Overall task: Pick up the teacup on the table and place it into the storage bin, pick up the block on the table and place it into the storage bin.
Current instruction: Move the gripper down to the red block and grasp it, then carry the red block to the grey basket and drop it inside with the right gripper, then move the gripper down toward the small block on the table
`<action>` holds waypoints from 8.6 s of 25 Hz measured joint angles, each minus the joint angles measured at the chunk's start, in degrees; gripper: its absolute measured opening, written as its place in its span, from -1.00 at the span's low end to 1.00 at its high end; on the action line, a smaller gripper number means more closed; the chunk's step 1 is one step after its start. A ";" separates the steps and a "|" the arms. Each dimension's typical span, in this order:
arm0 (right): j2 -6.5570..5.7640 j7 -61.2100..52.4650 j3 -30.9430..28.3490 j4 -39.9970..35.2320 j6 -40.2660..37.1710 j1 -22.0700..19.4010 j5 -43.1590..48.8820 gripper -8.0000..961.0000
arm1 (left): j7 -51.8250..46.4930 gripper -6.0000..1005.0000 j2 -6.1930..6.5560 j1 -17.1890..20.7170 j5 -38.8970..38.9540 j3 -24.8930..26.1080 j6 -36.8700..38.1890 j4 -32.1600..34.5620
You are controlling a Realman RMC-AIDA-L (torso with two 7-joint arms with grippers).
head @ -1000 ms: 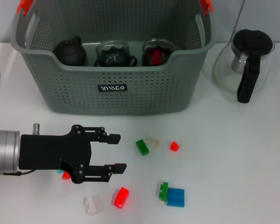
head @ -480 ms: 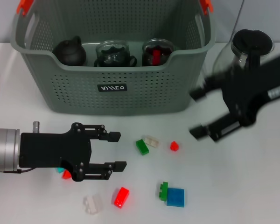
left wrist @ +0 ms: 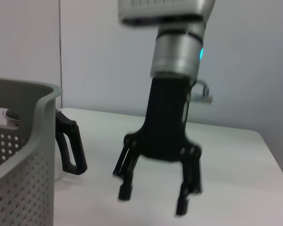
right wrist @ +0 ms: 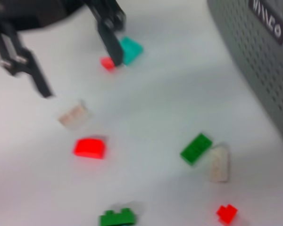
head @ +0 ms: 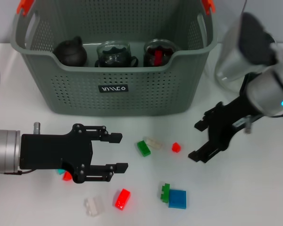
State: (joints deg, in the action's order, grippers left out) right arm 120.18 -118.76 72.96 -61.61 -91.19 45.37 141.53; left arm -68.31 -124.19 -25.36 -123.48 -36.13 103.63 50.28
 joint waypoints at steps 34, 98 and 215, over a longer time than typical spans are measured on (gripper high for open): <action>0.76 -14.15 25.59 12.75 25.38 4.94 -0.08 0.06 | 0.82 0.35 0.00 0.04 -0.10 0.00 -0.43 -1.41; 0.07 -16.85 -1.53 -27.76 -8.92 0.96 -14.73 -0.62 | 0.88 0.35 0.00 1.99 -1.26 2.82 -0.38 -1.39; 1.02 6.51 21.37 28.16 37.12 7.33 -18.66 -0.21 | 0.90 0.35 0.00 0.74 -0.71 2.73 -0.85 -2.37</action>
State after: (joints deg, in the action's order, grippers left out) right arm 121.19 -112.26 94.33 -33.45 -54.07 52.70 122.87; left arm -67.41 -124.19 -24.61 -124.19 -33.40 102.77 47.90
